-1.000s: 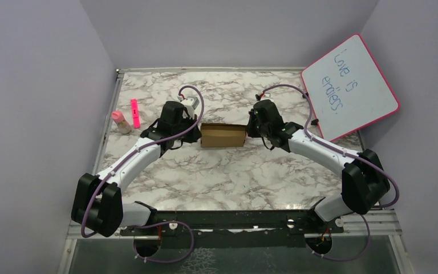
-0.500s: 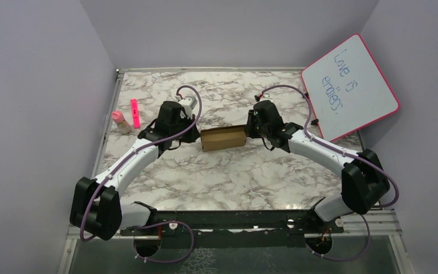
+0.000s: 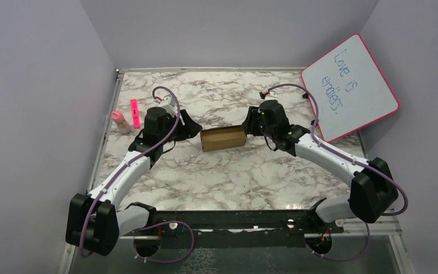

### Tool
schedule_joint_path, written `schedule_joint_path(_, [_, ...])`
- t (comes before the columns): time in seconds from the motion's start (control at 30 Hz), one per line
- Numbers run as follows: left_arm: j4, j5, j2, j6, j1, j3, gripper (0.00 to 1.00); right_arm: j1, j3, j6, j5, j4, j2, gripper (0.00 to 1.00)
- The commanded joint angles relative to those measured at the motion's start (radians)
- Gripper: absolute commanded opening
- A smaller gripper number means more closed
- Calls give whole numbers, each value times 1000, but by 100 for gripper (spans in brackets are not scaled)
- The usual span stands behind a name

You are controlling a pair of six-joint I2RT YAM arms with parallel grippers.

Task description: Fold the paper box

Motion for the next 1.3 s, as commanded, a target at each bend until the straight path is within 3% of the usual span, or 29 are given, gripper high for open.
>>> schedule_joint_path(0.0, [237, -29, -40, -274, 12, -118, 61, -1, -17, 40, 18, 79, -19, 51])
schedule_joint_path(0.23, [351, -33, -34, -374, 11, -201, 67, -15, -42, 72, 59, 154, -24, 59])
schedule_joint_path(0.57, [383, -15, 12, -385, 12, -208, 66, -19, -46, 82, 34, 202, 40, 58])
schedule_joint_path(0.8, [403, 25, 65, -376, 10, -221, 52, -19, -78, 82, -14, 228, 67, 55])
schedule_joint_path(1.03, [410, 54, 92, -362, 7, -252, 31, -19, -109, 73, -30, 237, 64, 53])
schedule_joint_path(1.27, [412, 53, 84, -357, 7, -290, 24, -19, -135, 71, -47, 249, 67, 52])
